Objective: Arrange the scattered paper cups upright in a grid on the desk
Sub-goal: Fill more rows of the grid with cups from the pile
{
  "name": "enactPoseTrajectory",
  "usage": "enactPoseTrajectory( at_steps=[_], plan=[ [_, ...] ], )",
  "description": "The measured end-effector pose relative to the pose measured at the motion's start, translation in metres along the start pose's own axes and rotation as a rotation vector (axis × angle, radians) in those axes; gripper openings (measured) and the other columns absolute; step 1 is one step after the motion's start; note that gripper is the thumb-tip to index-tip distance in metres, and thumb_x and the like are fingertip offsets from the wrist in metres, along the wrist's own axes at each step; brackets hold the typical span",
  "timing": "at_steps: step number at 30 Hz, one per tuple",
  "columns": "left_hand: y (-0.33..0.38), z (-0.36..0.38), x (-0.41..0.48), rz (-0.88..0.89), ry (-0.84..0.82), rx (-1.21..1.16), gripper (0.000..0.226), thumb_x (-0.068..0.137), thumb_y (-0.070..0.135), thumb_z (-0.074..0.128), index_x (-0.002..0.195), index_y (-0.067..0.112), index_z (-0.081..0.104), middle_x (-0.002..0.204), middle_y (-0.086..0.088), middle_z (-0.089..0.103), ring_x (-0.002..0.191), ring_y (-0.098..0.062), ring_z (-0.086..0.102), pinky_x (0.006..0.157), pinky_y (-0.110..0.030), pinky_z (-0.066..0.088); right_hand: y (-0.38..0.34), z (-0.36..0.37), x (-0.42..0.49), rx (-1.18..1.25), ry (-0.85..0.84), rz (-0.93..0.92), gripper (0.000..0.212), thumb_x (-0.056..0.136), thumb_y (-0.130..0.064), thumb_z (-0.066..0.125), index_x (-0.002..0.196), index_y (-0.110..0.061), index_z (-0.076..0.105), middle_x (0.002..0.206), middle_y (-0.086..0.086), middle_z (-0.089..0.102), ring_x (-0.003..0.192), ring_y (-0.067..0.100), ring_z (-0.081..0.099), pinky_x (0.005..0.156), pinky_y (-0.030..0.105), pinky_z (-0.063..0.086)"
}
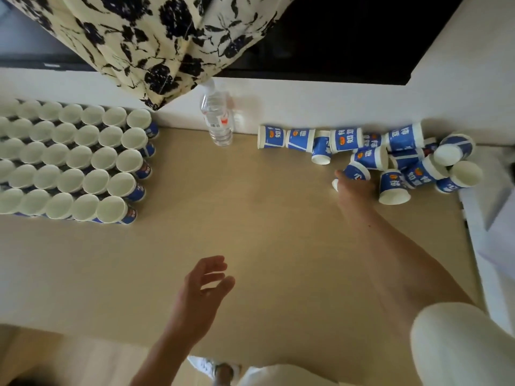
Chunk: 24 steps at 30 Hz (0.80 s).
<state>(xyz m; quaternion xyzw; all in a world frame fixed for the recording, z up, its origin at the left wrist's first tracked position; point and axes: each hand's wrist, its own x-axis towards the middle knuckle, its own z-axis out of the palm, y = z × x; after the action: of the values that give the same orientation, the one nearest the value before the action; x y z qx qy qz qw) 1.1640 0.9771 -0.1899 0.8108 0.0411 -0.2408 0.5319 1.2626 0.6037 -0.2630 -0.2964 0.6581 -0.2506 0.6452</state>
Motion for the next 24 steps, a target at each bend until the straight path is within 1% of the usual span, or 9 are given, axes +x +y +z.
enactPoseTrajectory(
  at_steps=[1, 3, 5, 10, 13, 15, 18, 21, 24],
  plan=[
    [0.001, 0.002, -0.001, -0.004, 0.001, 0.005, 0.038, 0.071, 0.035, 0.071, 0.108, 0.029, 0.065, 0.104, 0.010, 0.074, 0.095, -0.005, 0.071, 0.069, -0.018, 0.054, 0.001, 0.000, 0.000, -0.107, 0.003, -0.049, 0.062, 0.091, -0.026, 0.070, 0.143, -0.017, 0.038, 0.140, 0.008, 0.045, 0.124, 0.026, 0.047, 0.103, 0.045, 0.047],
    [0.004, 0.010, 0.000, -0.007, -0.013, 0.014, 0.038, 0.072, 0.035, 0.071, 0.109, 0.029, 0.065, 0.104, 0.010, 0.074, 0.096, -0.006, 0.070, 0.070, -0.019, 0.055, 0.009, -0.008, -0.012, -0.246, -0.131, -0.151, 0.076, 0.080, -0.023, 0.082, 0.142, -0.012, 0.040, 0.137, 0.006, 0.052, 0.102, 0.016, 0.054, 0.075, 0.021, 0.048],
    [0.011, 0.019, 0.003, 0.002, -0.039, 0.030, 0.037, 0.073, 0.036, 0.072, 0.109, 0.031, 0.065, 0.105, 0.012, 0.073, 0.097, -0.005, 0.070, 0.071, -0.020, 0.055, 0.025, -0.022, -0.020, -0.333, -0.244, -0.212, 0.080, 0.073, -0.022, 0.088, 0.137, -0.011, 0.041, 0.132, 0.009, 0.058, 0.090, 0.016, 0.060, 0.059, 0.016, 0.046],
    [0.039, 0.047, 0.021, 0.063, -0.121, 0.090, 0.034, 0.084, 0.018, 0.078, 0.109, 0.034, 0.061, 0.110, 0.010, 0.070, 0.102, -0.006, 0.067, 0.081, -0.029, 0.058, 0.050, -0.081, -0.058, -0.394, -0.554, -0.489, 0.077, 0.065, -0.005, 0.088, 0.128, -0.015, 0.046, 0.112, 0.003, 0.066, 0.095, 0.017, 0.068, 0.080, 0.029, 0.057],
    [0.063, 0.065, 0.030, 0.120, -0.146, 0.101, 0.046, 0.081, 0.026, 0.081, 0.120, 0.034, 0.056, 0.118, 0.016, 0.065, 0.110, -0.002, 0.063, 0.088, -0.030, 0.057, 0.052, -0.115, -0.095, -0.397, -0.714, -0.581, 0.070, 0.063, -0.012, 0.088, 0.122, -0.020, 0.053, 0.116, -0.002, 0.067, 0.107, 0.017, 0.066, 0.087, 0.028, 0.054],
    [0.080, 0.078, 0.032, 0.178, -0.198, 0.122, 0.063, 0.079, 0.035, 0.082, 0.133, 0.031, 0.051, 0.126, 0.019, 0.061, 0.116, 0.003, 0.058, 0.090, -0.025, 0.053, 0.052, -0.132, -0.113, -0.420, -0.809, -0.629, 0.068, 0.065, -0.019, 0.091, 0.123, -0.020, 0.054, 0.118, -0.002, 0.067, 0.110, 0.021, 0.065, 0.092, 0.036, 0.054],
    [0.095, 0.093, 0.032, 0.242, -0.219, 0.083, 0.068, 0.073, 0.033, 0.086, 0.133, 0.029, 0.053, 0.122, 0.017, 0.065, 0.114, -0.001, 0.061, 0.092, -0.027, 0.053, 0.049, -0.146, -0.134, -0.432, -0.870, -0.664, 0.063, 0.069, -0.012, 0.091, 0.122, -0.021, 0.056, 0.117, -0.001, 0.069, 0.110, 0.025, 0.066, 0.094, 0.044, 0.054],
    [0.102, 0.102, 0.031, 0.269, -0.177, 0.046, 0.061, 0.070, 0.026, 0.088, 0.124, 0.026, 0.059, 0.113, 0.013, 0.070, 0.106, -0.007, 0.066, 0.090, -0.031, 0.057, 0.041, -0.150, -0.145, -0.455, -0.887, -0.663, 0.063, 0.069, -0.008, 0.088, 0.121, -0.023, 0.056, 0.117, -0.005, 0.069, 0.111, 0.022, 0.066, 0.095, 0.043, 0.054],
    [0.104, 0.100, 0.032, 0.295, -0.132, 0.030, 0.062, 0.064, 0.031, 0.088, 0.119, 0.025, 0.062, 0.108, 0.013, 0.071, 0.101, -0.006, 0.067, 0.083, -0.023, 0.056, 0.019, -0.151, -0.125, -0.624, -1.058, -0.690, 0.078, 0.069, -0.016, 0.090, 0.134, -0.021, 0.048, 0.125, -0.008, 0.065, 0.119, 0.017, 0.061, 0.101, 0.033, 0.049]
  ],
)
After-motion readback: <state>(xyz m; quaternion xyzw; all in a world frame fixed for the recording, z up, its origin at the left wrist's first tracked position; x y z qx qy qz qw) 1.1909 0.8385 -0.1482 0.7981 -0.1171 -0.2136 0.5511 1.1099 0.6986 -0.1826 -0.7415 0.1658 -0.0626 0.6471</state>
